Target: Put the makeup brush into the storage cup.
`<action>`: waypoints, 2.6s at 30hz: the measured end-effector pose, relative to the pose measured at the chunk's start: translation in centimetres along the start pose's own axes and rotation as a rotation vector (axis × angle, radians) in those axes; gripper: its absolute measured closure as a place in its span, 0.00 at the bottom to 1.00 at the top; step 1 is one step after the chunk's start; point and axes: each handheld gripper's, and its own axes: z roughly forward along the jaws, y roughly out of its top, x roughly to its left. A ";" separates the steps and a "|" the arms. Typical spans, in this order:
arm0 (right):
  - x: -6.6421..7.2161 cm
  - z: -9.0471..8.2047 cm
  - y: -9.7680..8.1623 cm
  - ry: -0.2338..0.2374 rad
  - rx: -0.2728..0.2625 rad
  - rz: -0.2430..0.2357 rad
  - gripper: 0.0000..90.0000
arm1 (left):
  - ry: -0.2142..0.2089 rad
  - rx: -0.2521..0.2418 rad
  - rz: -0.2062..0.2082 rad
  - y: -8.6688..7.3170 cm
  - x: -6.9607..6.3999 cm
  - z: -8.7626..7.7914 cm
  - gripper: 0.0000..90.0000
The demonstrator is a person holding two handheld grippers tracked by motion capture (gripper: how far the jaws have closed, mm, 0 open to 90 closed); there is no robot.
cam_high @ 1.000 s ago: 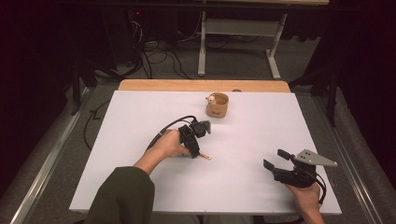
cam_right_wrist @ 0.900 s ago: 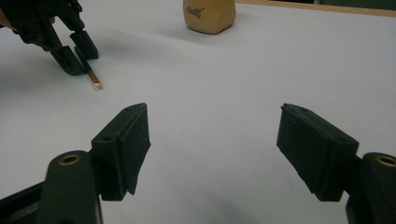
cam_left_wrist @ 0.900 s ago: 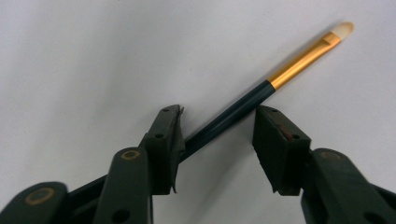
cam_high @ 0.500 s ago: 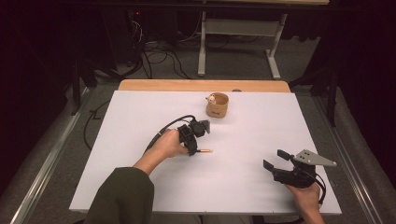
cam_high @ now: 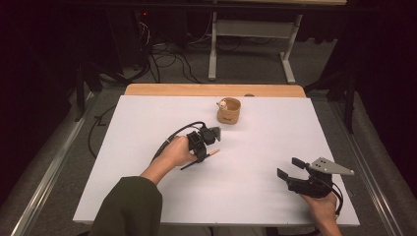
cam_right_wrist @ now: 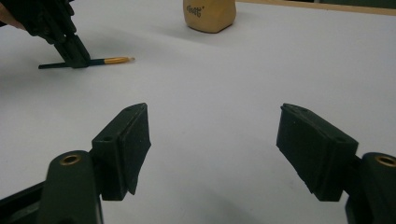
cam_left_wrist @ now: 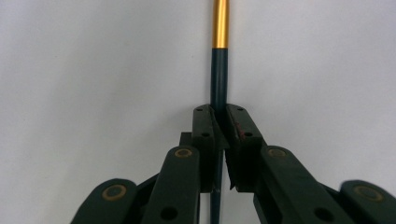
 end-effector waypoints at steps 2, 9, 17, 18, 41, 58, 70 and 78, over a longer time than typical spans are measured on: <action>0.1 0.1 0.0 0.002 0.001 -0.006 0.31 | 0.002 0.001 0.001 0.0 0.0 0.0 0.92; 0.0 0.0 0.0 0.002 0.000 0.001 0.31 | 0.021 -0.019 -0.006 -0.3 -0.3 0.0 0.92; 0.1 0.2 0.0 0.002 0.011 -0.010 0.31 | 0.018 -0.083 -0.034 -1.1 -0.3 0.1 0.92; 0.1 0.2 0.0 0.002 0.011 -0.010 0.31 | 0.018 -0.083 -0.034 -1.1 -0.3 0.1 0.92; 0.0 0.1 -0.1 -0.001 0.013 -0.003 0.31 | -0.015 -0.173 -0.060 -2.0 0.0 -1.1 0.93; 0.0 0.1 0.0 0.000 0.011 -0.005 0.31 | -0.050 -0.294 -0.077 -3.9 -0.5 -2.9 0.93; 0.1 0.3 -0.1 -0.001 0.016 -0.007 0.31 | -0.098 -0.401 -0.118 -5.9 -0.5 -4.1 0.93; 0.0 0.2 -0.1 -0.001 0.010 -0.004 0.31 | -0.113 -0.448 -0.125 -7.0 -0.7 -4.5 0.93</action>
